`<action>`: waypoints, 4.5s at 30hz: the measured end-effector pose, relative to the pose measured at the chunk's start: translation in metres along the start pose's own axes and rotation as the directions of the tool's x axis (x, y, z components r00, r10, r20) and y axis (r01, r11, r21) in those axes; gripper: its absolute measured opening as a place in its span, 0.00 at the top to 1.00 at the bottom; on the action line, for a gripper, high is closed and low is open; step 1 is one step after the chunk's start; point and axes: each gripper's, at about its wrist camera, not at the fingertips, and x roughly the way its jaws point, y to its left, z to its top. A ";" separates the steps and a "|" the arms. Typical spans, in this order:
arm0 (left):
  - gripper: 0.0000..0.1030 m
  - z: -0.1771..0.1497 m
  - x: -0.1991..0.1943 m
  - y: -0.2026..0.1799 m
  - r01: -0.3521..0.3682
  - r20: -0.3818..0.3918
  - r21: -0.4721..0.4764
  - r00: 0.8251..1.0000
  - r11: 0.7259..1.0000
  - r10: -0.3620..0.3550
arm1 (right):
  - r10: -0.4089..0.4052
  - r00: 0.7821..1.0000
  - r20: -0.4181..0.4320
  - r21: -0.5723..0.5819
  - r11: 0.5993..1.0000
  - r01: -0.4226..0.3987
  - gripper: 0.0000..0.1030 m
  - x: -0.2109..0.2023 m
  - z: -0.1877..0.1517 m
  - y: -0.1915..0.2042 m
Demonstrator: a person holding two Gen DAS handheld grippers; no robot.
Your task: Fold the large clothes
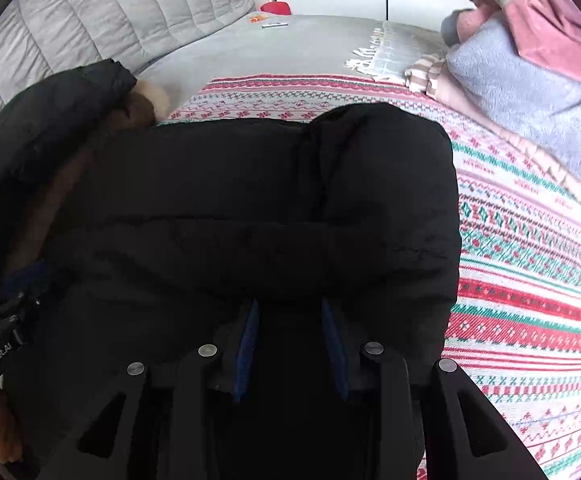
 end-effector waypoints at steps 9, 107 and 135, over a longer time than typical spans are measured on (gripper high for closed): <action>0.29 -0.029 -0.057 0.048 0.132 -0.027 -0.096 0.990 0.987 -0.135 | 0.128 0.980 0.150 0.099 0.985 -0.143 0.24 -0.069 -0.022 -0.027; 0.55 -0.100 -0.115 0.049 0.328 0.040 -0.195 0.944 0.924 -0.326 | 0.036 0.964 0.264 0.114 0.991 -0.068 0.71 -0.085 0.024 -0.017; 0.56 -0.133 -0.204 -0.125 0.529 0.080 0.133 0.837 0.838 -0.541 | -0.265 0.873 0.409 0.197 0.960 0.199 0.71 -0.316 -0.090 -0.141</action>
